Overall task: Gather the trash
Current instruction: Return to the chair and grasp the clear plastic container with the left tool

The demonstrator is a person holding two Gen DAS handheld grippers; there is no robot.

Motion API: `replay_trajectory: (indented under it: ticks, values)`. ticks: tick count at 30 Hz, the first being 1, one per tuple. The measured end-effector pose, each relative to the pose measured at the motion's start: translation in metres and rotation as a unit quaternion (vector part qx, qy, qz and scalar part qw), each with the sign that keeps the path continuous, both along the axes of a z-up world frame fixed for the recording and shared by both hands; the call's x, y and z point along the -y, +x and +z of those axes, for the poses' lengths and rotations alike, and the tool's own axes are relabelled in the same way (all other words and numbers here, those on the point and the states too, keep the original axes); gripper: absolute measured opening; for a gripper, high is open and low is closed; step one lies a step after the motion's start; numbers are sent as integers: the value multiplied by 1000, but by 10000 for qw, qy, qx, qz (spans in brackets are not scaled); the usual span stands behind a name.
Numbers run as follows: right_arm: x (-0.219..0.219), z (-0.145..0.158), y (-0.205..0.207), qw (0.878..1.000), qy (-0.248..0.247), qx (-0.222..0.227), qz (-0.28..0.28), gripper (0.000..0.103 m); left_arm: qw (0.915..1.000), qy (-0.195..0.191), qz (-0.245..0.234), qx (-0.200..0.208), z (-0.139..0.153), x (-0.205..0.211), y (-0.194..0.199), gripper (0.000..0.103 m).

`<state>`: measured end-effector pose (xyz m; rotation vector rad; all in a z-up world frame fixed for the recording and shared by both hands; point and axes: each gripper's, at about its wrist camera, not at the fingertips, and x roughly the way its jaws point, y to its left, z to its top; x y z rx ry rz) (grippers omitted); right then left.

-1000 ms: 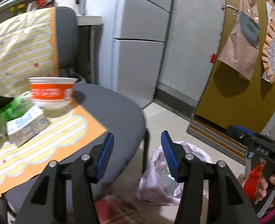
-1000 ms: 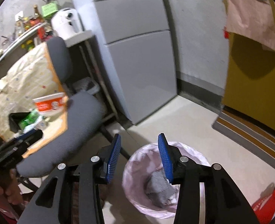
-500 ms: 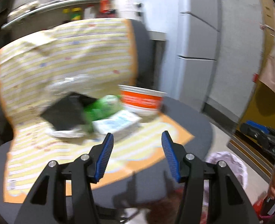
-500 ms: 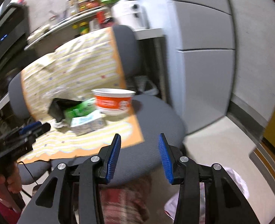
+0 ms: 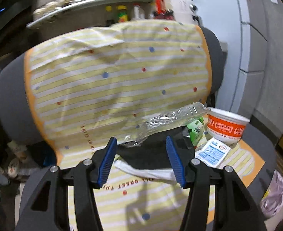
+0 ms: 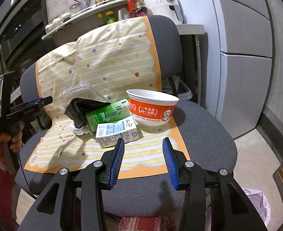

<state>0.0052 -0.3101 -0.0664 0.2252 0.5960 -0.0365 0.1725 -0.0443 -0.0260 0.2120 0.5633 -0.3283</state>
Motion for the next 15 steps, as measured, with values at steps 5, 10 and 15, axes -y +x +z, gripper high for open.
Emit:
replay_trajectory:
  ticks: [5,10,15]
  values:
    - [10,-9,14,9998,39,-150,-137,43,9990,334,-304,-65,-16,22,30,44]
    - [17,-15,20,9994,36,-239,-240,43,9980,387,-507,-44,-23,34,48,27]
    - [18,-18,19,9992,26,-273,-276,43,9984,297,-413,233,-18,37,53,9]
